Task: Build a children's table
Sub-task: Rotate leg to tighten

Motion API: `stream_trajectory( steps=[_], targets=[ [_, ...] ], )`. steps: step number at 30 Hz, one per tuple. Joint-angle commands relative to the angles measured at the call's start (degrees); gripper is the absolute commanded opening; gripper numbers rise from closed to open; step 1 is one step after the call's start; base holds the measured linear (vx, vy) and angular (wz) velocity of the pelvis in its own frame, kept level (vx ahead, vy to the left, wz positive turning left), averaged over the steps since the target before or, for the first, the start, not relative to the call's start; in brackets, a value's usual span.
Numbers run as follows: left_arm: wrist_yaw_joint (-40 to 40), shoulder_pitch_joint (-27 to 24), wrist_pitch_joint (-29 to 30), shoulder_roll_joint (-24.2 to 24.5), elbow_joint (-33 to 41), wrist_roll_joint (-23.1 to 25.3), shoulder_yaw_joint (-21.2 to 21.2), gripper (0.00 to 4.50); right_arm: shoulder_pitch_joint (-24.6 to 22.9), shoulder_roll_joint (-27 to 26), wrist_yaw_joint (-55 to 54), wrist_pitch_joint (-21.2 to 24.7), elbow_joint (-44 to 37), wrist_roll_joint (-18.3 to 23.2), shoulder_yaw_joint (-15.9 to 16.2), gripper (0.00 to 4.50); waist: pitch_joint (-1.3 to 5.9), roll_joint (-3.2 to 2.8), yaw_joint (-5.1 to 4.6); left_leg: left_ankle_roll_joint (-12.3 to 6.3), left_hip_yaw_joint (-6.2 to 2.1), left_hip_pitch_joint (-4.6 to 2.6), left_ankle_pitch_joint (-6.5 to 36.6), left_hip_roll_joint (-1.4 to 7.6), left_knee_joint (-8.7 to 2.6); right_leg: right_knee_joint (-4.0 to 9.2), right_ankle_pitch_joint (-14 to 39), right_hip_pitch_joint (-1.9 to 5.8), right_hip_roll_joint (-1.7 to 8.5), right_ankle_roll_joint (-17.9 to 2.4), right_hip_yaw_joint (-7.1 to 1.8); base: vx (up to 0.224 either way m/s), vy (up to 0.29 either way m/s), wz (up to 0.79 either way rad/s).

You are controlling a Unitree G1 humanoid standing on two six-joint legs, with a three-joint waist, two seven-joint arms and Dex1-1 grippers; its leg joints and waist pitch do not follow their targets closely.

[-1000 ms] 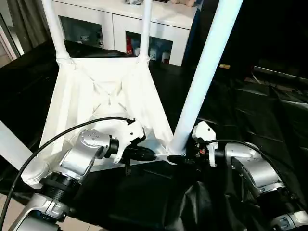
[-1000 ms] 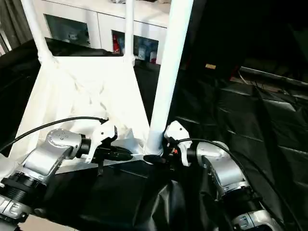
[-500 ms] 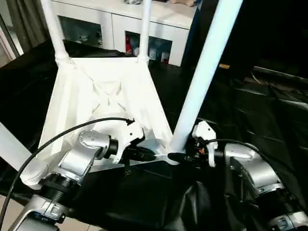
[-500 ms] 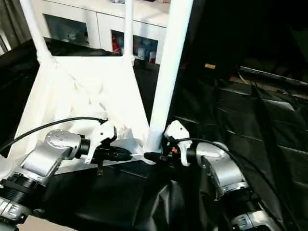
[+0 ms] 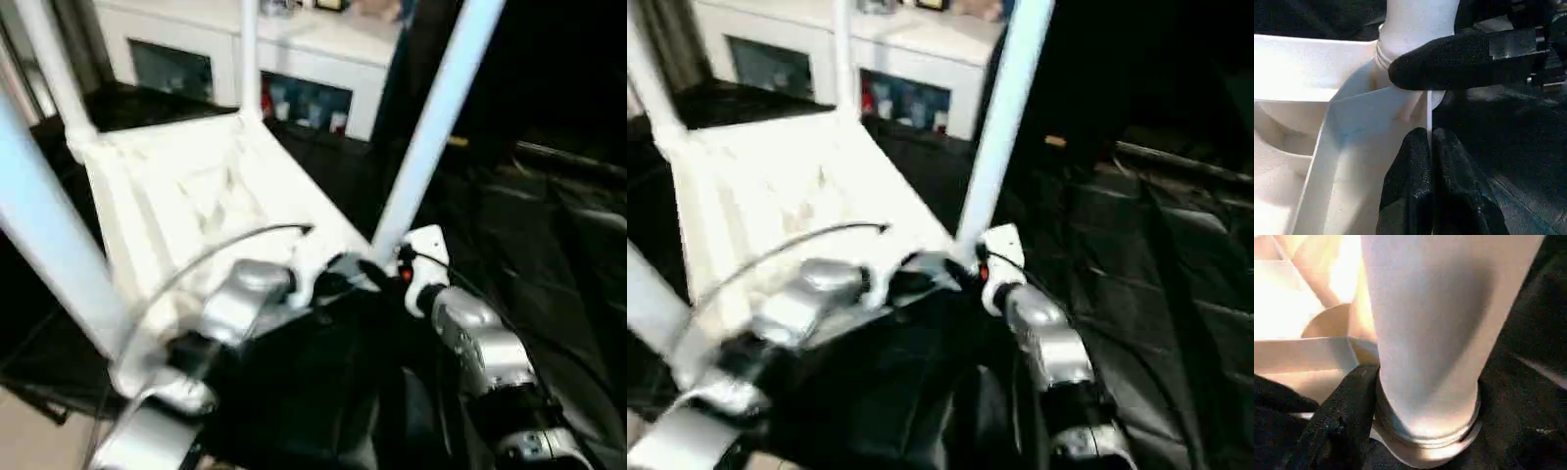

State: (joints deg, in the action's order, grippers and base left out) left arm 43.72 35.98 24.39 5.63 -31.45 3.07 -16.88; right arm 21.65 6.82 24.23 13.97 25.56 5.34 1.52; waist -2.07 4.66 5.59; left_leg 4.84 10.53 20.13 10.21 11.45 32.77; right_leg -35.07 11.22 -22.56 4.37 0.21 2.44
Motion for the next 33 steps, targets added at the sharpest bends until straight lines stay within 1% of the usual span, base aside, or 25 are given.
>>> stream_trajectory(
  steps=[1,2,3,5,6,7,8,9,11,12,13,14,15,16,17,18,21,22,24,26,28,30,31,32,33],
  targets=[
    [-5.00,0.94,-0.17,-1.99,-3.45,1.12,-0.76,0.00,-1.07,-2.74,8.97,-2.28,-3.94,1.83,6.68,3.05,2.69,0.21,0.08,-0.55,-0.46,-0.28,12.63,1.43,-3.61,4.87,13.98,2.00,3.34,-8.15,-2.12,0.000,0.000,0.00],
    [-3.56,0.46,0.03,-1.24,-2.58,0.93,-0.73,0.00,-1.43,-1.63,11.64,-1.73,-5.33,3.48,5.89,3.05,2.70,0.14,0.19,-0.75,-0.47,-0.23,12.35,1.42,-3.60,4.80,13.61,2.09,3.38,-8.22,-2.14,0.000,0.000,0.00],
    [-3.56,0.46,0.03,-1.24,-2.58,0.93,-0.73,0.00,-1.43,-1.63,11.64,-1.73,-5.33,3.48,5.89,3.26,2.71,0.10,0.47,-1.36,-0.44,-0.29,12.20,1.55,-3.55,4.75,13.09,2.08,3.41,-8.42,-2.12,0.000,0.000,0.00],
    [-1.77,-0.13,0.25,-0.31,-1.48,0.68,-0.76,0.00,-1.79,-0.30,14.57,-0.91,-6.79,5.37,5.00,3.49,2.75,0.18,0.54,-1.71,-0.48,0.03,11.60,1.51,-3.54,4.62,12.28,2.37,3.38,-8.48,-2.08,0.000,0.000,0.00],
    [1.29,-1.05,0.28,1.15,0.12,0.08,-1.03,0.00,-1.94,1.65,17.67,0.04,-7.85,7.11,4.16,3.59,2.77,0.38,0.69,-2.19,-0.58,0.14,11.10,1.52,-3.56,4.52,12.11,2.59,3.43,-8.41,-1.97,0.000,0.000,0.00],
    [2.61,-1.43,0.27,1.75,0.76,-0.19,-1.13,0.00,-1.98,2.43,18.91,0.41,-8.23,7.81,3.80,3.69,2.77,0.39,0.67,-2.41,-0.52,0.19,10.99,1.54,-3.53,4.53,11.86,2.56,3.46,-8.41,-2.01,0.000,0.000,0.00],
    [6.56,-2.58,-0.57,3.72,2.84,-0.85,-1.86,0.00,-2.16,4.79,22.20,1.66,-9.09,8.81,3.68,3.69,2.73,0.44,0.51,-2.82,-0.65,0.29,10.65,1.56,-3.63,4.56,11.95,2.69,3.51,-8.58,-1.89,0.000,0.000,0.00],
    [9.02,-3.23,-1.35,4.95,3.92,-1.26,-2.39,0.00,-2.25,6.31,24.13,2.43,-9.57,9.36,3.71,3.78,2.70,0.38,0.41,-3.10,-0.56,0.39,10.93,1.64,-3.50,4.56,11.95,2.57,3.47,-8.73,-1.92,0.000,0.000,0.00],
    [9.02,-3.23,-1.35,4.95,3.92,-1.26,-2.39,0.00,-2.25,6.31,24.13,2.43,-9.57,9.36,3.71,3.91,2.63,0.26,0.07,-3.00,-0.57,0.32,10.79,1.70,-3.62,4.63,12.73,2.34,3.45,-8.72,-1.90,0.000,0.000,0.00],
    [16.07,-5.67,-2.26,9.07,8.34,-3.49,-3.24,0.00,-3.02,10.88,29.54,1.61,-10.02,8.37,5.55,3.91,2.73,0.33,0.01,-2.46,-0.69,0.46,10.54,1.79,-3.60,4.44,12.84,2.65,3.59,-9.34,-1.85,0.000,0.000,0.00],
    [16.07,-5.67,-2.26,9.07,8.34,-3.49,-3.24,0.00,-3.02,10.88,29.54,1.61,-10.02,8.37,5.55,3.91,2.70,0.18,0.02,-2.35,-0.75,0.59,10.34,1.80,-3.66,4.32,12.53,2.70,3.52,-9.39,-1.77,0.000,0.000,0.00],
    [16.07,-5.67,-2.26,9.07,8.34,-3.49,-3.24,0.00,-3.02,10.88,29.54,1.61,-10.02,8.37,5.55,3.91,2.61,0.08,-0.10,-2.45,-0.62,0.44,10.63,1.89,-3.77,4.45,12.58,2.35,3.37,-9.39,-1.83,0.000,0.000,0.00],
    [20.68,-7.30,-1.97,11.89,11.72,-5.58,-3.54,0.00,-3.49,13.26,32.56,0.87,-10.43,7.77,6.87,3.91,2.57,0.11,-0.11,-2.24,-0.44,0.08,11.36,1.95,-3.65,4.27,11.73,2.18,3.38,-10.35,-2.03,0.000,0.000,0.00],
    [23.30,-8.23,-1.46,13.78,13.93,-6.87,-3.52,0.00,-3.65,14.40,34.25,0.66,-10.80,7.62,7.57,3.91,2.56,-0.20,0.00,-2.08,-0.59,0.20,11.12,1.87,-3.72,4.25,11.59,2.24,3.38,-10.39,-1.91,0.000,0.000,0.00],
    [27.36,-9.54,-0.27,16.77,17.39,-8.98,-3.50,0.00,-3.82,15.92,36.93,0.46,-11.41,7.34,8.64,3.91,2.69,-0.30,0.13,-1.95,-0.60,-0.03,11.37,2.02,-3.73,4.14,11.18,2.23,3.41,-10.64,-1.88,0.000,0.000,0.00],
    [28.91,-9.96,0.64,18.03,18.81,-9.87,-3.50,0.00,-3.77,16.38,37.84,0.23,-11.54,6.92,9.21,3.91,2.65,-0.28,-0.04,-2.08,-0.47,-0.06,10.86,1.98,-3.67,3.82,9.13,2.07,3.18,-11.63,-1.88,0.000,0.000,0.00],
    [30.39,-10.14,0.88,19.44,19.86,-10.09,-3.39,0.00,-3.43,16.47,38.55,-0.29,-11.11,5.80,9.89,3.91,2.62,-0.34,0.08,-2.33,-0.19,-0.36,10.23,2.00,-3.54,3.68,6.61,1.78,3.00,-12.80,-1.96,0.000,0.000,0.00],
    [30.48,-10.17,0.83,19.50,19.94,-10.05,-3.29,0.00,-3.39,16.37,38.64,-0.15,-11.13,5.89,9.82,3.91,2.56,-0.14,0.28,-2.18,-0.15,-0.29,10.42,1.98,-3.62,3.72,6.96,1.92,3.07,-12.77,-1.94,0.000,0.000,0.00],
    [30.80,-10.10,0.88,19.52,20.00,-10.16,-3.14,0.00,-3.30,16.14,38.81,-0.09,-11.17,5.98,10.02,3.91,2.56,-0.07,0.65,-1.63,-0.16,-0.26,10.76,1.95,-3.65,3.80,8.50,2.09,3.31,-12.09,-2.03,0.000,0.000,0.00],
    [30.91,-10.12,1.00,19.62,20.24,-10.30,-3.00,0.00,-3.21,15.93,39.05,-0.13,-11.25,6.37,10.33,3.91,2.58,-0.08,0.67,-1.44,-0.20,-0.24,10.84,1.94,-3.66,3.79,8.89,2.10,3.31,-11.76,-2.03,0.000,0.000,0.00],
    [30.93,-10.16,1.08,19.78,20.67,-10.71,-2.89,0.00,-3.12,15.69,39.84,0.29,-11.70,7.56,10.74,3.91,2.61,0.11,0.73,-1.34,-0.19,-0.22,10.60,1.91,-3.61,3.79,9.07,2.14,3.36,-11.43,-2.04,0.000,0.000,0.00],
    [30.44,-10.17,0.97,19.75,20.78,-10.76,-2.87,0.00,-3.15,15.74,40.64,0.64,-11.93,8.32,10.95,3.91,2.70,0.03,0.76,-1.57,-0.17,-0.23,9.87,1.92,-3.52,3.62,7.75,2.16,3.32,-11.66,-2.04,0.000,0.000,0.00],
    [30.44,-10.17,0.97,19.75,20.78,-10.76,-2.87,0.00,-3.15,15.74,40.64,0.64,-11.93,8.32,10.95,3.66,2.71,0.01,0.78,-1.80,-0.17,-0.20,9.49,1.93,-3.50,3.54,6.93,2.20,3.28,-11.82,-2.02,0.000,0.000,0.00],
    [30.36,-10.17,1.06,19.79,20.89,-10.87,-2.80,0.00,-3.15,15.79,41.52,0.90,-11.83,8.81,11.08,3.66,2.73,0.01,0.80,-1.83,-0.16,-0.23,9.20,1.92,-3.48,3.49,6.54,2.19,3.25,-11.86,-2.00,0.000,0.000,0.00],
    [30.21,-10.14,1.12,19.83,20.93,-10.87,-2.69,0.00,-3.18,15.81,42.18,1.11,-11.69,9.13,11.14,3.54,2.72,0.25,0.79,-2.00,-0.16,-0.19,9.08,1.94,-3.48,3.44,6.27,2.22,3.25,-11.99,-1.96,0.000,0.000,0.00]
  ],
)
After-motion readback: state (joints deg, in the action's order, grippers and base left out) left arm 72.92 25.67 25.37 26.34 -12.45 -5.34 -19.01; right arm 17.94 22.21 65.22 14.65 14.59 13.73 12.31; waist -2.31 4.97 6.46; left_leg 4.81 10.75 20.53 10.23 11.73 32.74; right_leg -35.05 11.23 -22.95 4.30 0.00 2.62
